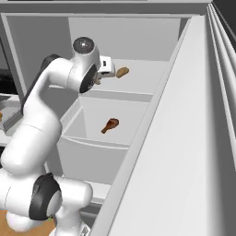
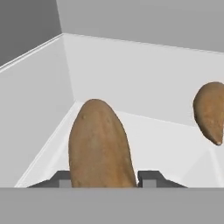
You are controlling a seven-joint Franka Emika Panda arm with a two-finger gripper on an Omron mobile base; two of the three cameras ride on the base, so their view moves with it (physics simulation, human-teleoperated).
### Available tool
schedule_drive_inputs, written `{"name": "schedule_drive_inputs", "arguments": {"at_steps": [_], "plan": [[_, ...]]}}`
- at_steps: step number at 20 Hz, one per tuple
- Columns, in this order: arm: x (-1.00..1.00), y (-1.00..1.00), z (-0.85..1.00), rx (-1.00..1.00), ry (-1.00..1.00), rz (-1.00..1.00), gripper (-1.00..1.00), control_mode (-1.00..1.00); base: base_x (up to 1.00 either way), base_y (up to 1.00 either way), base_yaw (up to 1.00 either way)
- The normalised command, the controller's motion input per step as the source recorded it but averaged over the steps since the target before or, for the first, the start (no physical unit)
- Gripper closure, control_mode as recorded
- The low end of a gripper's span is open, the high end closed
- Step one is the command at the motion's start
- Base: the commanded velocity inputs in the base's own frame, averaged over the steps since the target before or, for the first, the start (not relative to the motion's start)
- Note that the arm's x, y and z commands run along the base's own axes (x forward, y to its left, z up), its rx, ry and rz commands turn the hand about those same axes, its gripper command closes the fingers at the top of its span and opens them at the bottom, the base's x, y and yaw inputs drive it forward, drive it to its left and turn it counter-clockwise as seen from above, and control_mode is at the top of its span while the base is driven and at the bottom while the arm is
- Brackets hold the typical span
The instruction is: Place one sweet potato and one chicken drumstick in each tupperware on the nearby counter, to pack two identical lunches.
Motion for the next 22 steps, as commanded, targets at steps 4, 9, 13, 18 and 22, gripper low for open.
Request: {"name": "schedule_drive_inputs", "arguments": {"at_steps": [4,9,13,18,22], "plan": [[-1.00,0.14,0.00,-0.01,-0.11,-0.14,1.00,-1.00,0.00,0.00,0.00],[-1.00,0.00,0.23,0.00,0.00,-0.19,1.00,-1.00,0.00,0.00,0.00],[-1.00,-0.01,0.32,0.00,0.00,-0.09,1.00,-1.00,0.00,0.00,0.00],[-1.00,-0.04,0.28,0.00,0.05,-0.05,1.00,-1.00,0.00,0.00,0.00],[-1.00,-0.01,0.08,0.00,0.02,-0.02,1.00,-1.00,0.00,0.00,0.00]]}}
